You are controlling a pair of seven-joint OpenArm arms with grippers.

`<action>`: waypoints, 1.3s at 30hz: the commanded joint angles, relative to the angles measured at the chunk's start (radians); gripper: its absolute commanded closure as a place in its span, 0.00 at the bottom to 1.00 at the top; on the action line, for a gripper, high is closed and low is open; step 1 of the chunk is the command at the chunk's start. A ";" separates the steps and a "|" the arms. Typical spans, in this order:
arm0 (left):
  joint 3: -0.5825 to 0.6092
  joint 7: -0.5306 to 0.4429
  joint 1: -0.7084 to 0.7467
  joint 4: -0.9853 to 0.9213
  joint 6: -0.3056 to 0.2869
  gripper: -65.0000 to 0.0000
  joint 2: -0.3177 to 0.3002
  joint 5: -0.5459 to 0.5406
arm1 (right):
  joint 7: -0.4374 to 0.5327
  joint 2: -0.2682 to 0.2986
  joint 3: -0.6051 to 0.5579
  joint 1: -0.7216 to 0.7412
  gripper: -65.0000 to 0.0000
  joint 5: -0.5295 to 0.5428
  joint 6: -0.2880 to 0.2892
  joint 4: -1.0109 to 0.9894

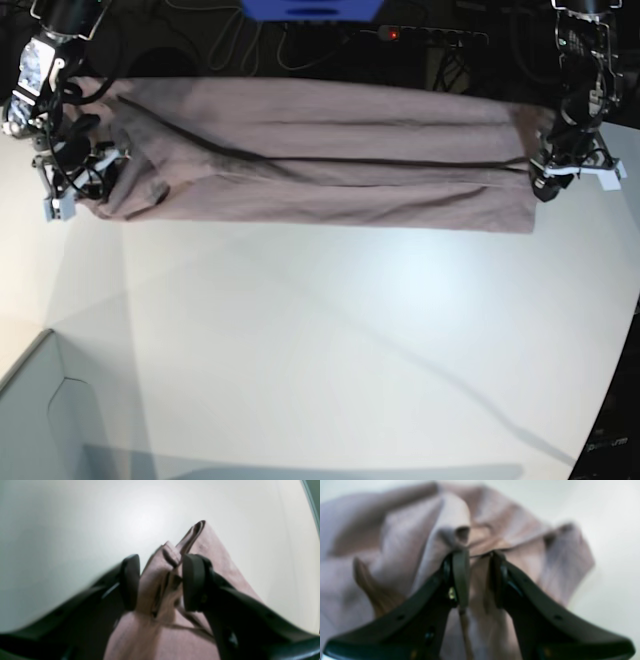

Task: Layout the t-shirt on the table in an organized manner, then fold the t-shirt properly
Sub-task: 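Regrasp the strip end with the right gripper, tucking loose fabric, then hold both strip ends and pull them taut with both grippers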

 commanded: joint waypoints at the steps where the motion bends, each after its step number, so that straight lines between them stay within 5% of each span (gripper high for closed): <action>1: -0.004 0.007 0.003 0.006 0.004 0.58 -0.013 0.000 | 0.024 0.014 0.008 0.027 0.77 0.016 0.011 0.003; 11: -0.004 0.007 0.004 0.004 0.004 0.58 -0.013 0.000 | 0.027 0.066 0.016 0.134 0.77 0.014 0.011 -0.051; 17: -0.004 0.008 0.003 0.004 0.004 0.58 -0.011 0.000 | 0.180 0.078 0.079 0.127 0.77 0.016 0.011 -0.048; 23: -0.004 0.008 0.001 0.004 0.004 0.58 -0.011 0.000 | 0.191 0.077 0.120 0.027 0.77 0.020 0.011 0.033; 34: -0.004 0.008 0.001 0.006 0.004 0.58 -0.011 0.000 | 0.191 -0.098 0.016 -0.157 0.37 0.020 0.011 0.305; 39: -0.004 0.008 0.001 0.006 0.004 0.58 -0.011 0.000 | 0.192 -0.103 0.002 -0.123 0.36 0.016 0.011 0.277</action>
